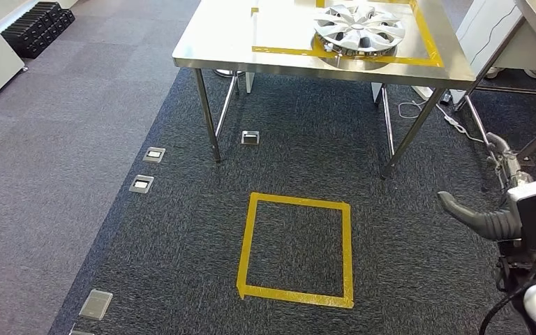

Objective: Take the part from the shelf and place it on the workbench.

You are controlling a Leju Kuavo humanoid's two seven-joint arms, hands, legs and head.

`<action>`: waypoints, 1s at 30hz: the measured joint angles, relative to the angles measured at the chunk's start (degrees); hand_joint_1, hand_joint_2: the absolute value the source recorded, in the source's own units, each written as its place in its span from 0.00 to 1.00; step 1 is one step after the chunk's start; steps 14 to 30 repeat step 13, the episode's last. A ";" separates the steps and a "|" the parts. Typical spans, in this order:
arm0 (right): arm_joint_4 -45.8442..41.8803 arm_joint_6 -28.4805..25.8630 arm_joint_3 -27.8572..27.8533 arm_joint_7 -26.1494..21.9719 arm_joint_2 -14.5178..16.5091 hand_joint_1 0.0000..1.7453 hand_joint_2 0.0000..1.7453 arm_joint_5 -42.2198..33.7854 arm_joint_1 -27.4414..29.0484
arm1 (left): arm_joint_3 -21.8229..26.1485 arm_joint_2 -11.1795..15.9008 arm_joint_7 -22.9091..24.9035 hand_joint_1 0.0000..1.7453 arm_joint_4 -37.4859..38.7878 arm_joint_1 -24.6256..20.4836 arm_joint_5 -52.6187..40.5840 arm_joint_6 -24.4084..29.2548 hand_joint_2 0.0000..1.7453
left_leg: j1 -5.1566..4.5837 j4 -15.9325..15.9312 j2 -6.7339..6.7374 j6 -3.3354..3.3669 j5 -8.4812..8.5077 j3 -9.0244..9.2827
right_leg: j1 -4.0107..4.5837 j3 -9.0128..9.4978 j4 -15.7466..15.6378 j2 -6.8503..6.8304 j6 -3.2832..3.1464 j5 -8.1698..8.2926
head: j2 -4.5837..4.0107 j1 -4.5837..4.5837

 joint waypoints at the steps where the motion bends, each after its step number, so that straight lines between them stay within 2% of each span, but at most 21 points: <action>1: 1.51 0.42 -0.38 -0.04 0.69 0.00 1.00 0.36 0.57 | 1.06 0.01 -0.08 0.00 -0.14 0.24 -0.50 -0.39 1.00 | -0.01 0.00 0.00 0.00 -0.01 -0.01 | -0.01 -0.01 0.00 0.00 0.00 0.00 | 0.00 0.01; 13: 18.72 5.26 -4.52 -0.57 8.79 0.00 1.00 4.29 6.95 | 13.50 0.14 -0.47 0.00 -1.77 3.10 -5.98 -4.46 1.00 | -0.03 0.00 0.01 0.01 -0.05 -0.03 | -0.04 -0.06 -0.03 0.02 0.02 -0.02 | 0.00 0.00; 30: 18.72 5.26 -4.52 -0.57 8.79 0.00 1.00 4.29 6.95 | 13.50 0.14 -0.47 0.00 -1.77 3.10 -5.98 -4.46 1.00 | -0.03 0.00 0.01 0.01 -0.05 -0.03 | -0.04 -0.06 -0.03 0.02 0.02 -0.02 | 0.00 0.00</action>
